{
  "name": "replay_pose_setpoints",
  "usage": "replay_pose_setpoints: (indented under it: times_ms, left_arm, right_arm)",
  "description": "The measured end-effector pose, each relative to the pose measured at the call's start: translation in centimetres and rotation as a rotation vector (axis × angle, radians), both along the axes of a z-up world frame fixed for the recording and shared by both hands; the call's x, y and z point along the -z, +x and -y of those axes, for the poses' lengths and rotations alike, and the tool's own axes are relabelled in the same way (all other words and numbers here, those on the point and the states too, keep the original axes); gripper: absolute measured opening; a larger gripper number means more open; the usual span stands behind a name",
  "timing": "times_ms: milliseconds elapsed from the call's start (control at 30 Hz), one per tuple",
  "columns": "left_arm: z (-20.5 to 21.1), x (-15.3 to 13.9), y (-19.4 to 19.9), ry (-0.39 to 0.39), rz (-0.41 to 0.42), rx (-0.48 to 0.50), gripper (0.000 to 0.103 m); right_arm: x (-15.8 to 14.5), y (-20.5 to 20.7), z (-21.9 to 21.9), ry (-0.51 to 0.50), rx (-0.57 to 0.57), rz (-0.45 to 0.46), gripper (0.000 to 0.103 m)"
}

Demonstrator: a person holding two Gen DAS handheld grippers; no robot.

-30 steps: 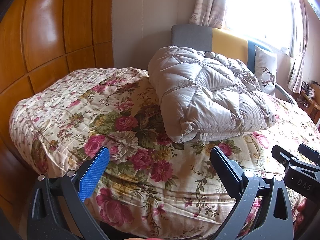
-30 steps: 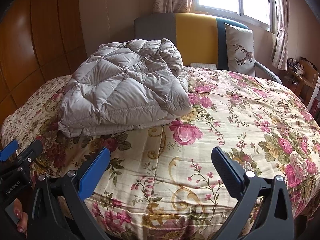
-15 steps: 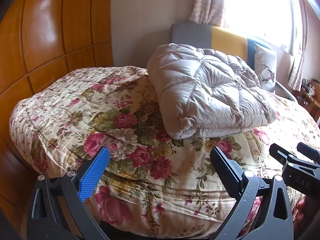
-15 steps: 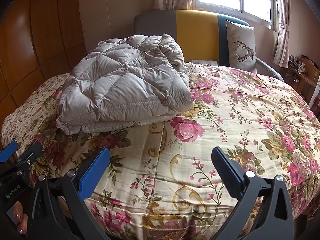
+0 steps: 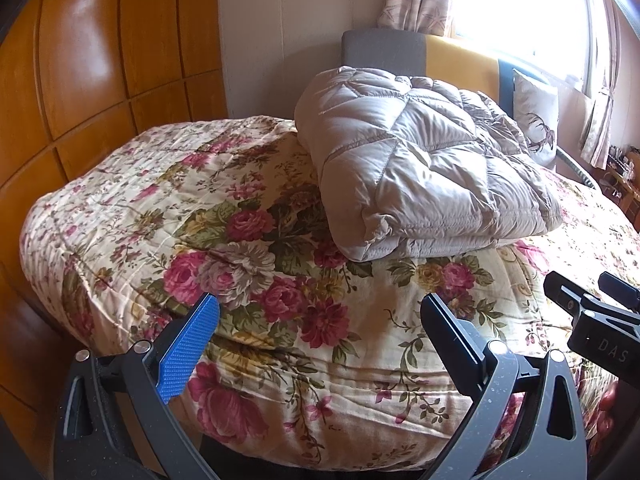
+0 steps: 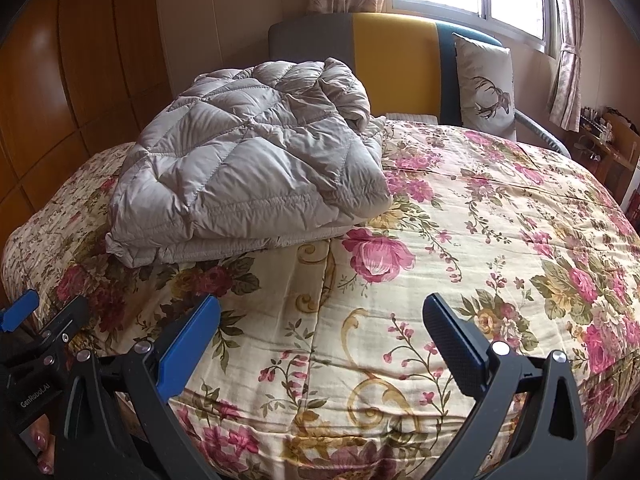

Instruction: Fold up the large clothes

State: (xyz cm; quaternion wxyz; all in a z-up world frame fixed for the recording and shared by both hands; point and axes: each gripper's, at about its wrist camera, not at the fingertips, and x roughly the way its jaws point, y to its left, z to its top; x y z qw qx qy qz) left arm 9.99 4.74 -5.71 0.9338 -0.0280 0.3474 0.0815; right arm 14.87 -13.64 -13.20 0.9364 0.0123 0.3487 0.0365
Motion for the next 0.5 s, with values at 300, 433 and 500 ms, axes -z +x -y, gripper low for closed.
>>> replay_pose_setpoints:
  times_ms: [300, 433, 500]
  left_arm:
    - [0.0, 0.3, 0.8, 0.005, -0.028, -0.015, 0.1]
    - [0.0, 0.3, 1.3, 0.013, -0.039, -0.016, 0.1]
    - [-0.1, 0.3, 1.6, 0.01, -0.046, -0.022, 0.1]
  right_arm:
    - [0.2, 1.0, 0.2, 0.006, -0.007, -0.011, 0.101]
    - [0.0, 2.4, 1.9, 0.012, 0.026, -0.014, 0.101]
    - [-0.1, 3.0, 2.6, 0.01, 0.041, -0.014, 0.101]
